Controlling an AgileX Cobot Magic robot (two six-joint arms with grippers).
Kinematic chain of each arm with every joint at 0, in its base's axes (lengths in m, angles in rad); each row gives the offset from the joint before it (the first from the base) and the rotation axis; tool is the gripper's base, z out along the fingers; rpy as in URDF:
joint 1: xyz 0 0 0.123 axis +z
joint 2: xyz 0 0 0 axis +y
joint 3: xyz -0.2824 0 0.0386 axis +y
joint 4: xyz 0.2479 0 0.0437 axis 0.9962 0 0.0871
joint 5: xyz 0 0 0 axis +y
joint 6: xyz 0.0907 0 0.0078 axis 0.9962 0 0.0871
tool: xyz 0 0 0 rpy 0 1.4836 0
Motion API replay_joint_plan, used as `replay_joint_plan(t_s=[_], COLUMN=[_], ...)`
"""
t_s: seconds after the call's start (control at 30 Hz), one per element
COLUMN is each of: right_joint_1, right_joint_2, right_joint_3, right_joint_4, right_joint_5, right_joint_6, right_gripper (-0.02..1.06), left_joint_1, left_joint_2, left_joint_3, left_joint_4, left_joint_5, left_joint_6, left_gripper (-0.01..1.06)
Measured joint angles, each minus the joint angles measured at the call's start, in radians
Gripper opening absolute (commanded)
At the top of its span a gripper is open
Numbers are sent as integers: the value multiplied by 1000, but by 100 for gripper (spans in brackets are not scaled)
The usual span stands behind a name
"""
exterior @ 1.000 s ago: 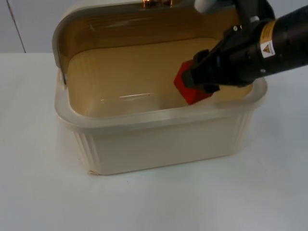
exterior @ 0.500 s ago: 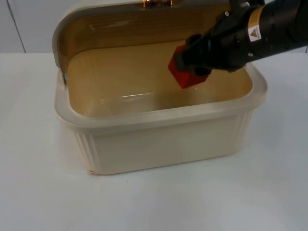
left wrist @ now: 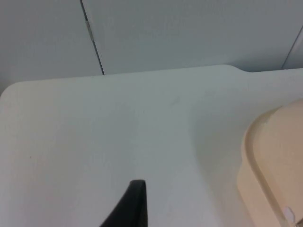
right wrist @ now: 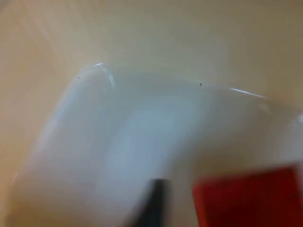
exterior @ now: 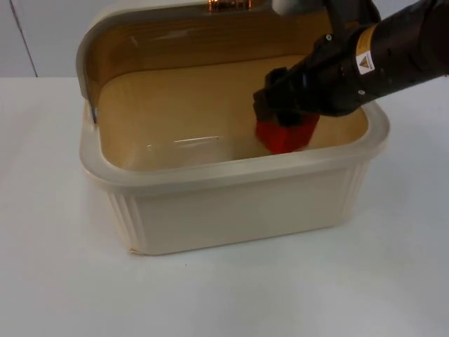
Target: Open the box lid with the left hand, place the block into the box with the right hand, then close the box lid with the left hand.
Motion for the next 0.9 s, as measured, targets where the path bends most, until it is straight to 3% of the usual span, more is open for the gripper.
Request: replay_joint_plan(t_s=[0.03,0.23,0.43,0.67,0.9], right_joint_1=[0,0,0,0,0], right_joint_2=[0,0,-52,-238,-406], right_joint_3=[0,0,0,-2,-29], right_joint_4=[0,0,0,23,21], right_joint_5=[2,23,121,244,255], right_joint_6=[0,0,1,2,-40], right_gripper=[105,105,105,105,105], left_joint_1=[0,0,0,0,0], left_joint_2=[0,0,0,0,0], left_joint_3=[0,0,0,0,0], left_joint_4=[0,0,0,0,0], left_joint_5=[0,0,0,0,-2], left_joint_6=[0,2,2,2,4], left_gripper=[105,105,105,105,105])
